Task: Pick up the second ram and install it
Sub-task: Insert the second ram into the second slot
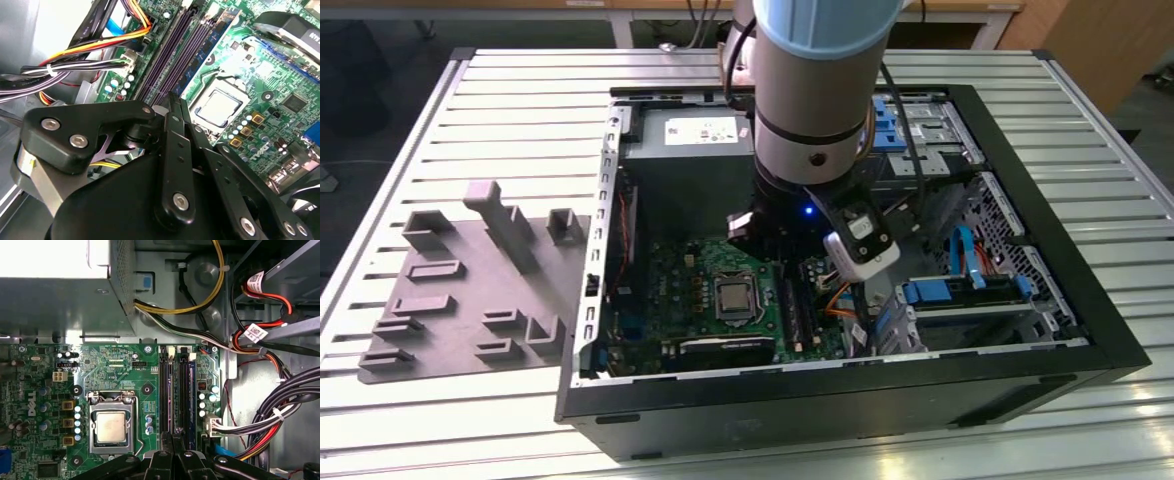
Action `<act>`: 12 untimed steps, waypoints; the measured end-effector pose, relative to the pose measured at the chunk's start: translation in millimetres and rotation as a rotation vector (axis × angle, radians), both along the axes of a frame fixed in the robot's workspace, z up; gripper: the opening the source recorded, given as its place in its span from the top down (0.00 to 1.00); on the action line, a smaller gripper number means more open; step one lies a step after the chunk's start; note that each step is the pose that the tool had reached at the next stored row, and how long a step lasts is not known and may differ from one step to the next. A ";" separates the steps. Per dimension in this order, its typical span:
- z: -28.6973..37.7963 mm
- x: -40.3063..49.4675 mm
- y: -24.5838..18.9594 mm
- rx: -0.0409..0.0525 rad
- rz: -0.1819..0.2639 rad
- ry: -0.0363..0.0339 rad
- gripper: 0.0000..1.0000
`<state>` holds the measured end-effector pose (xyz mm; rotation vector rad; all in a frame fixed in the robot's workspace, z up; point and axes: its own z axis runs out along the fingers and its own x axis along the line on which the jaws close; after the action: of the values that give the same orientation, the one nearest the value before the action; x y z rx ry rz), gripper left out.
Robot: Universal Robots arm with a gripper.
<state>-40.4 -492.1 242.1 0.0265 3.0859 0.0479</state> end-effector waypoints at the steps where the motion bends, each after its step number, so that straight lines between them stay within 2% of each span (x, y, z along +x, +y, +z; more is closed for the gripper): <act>1: -0.1 0.0 0.0 0.0001 0.000 0.0000 0.89; 6: -0.5 0.1 0.7 0.0002 0.000 0.0000 0.89; 12: -0.8 0.0 3.4 0.0002 0.000 0.0000 0.89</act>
<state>-40.4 -488.7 241.4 0.0264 3.0859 0.0483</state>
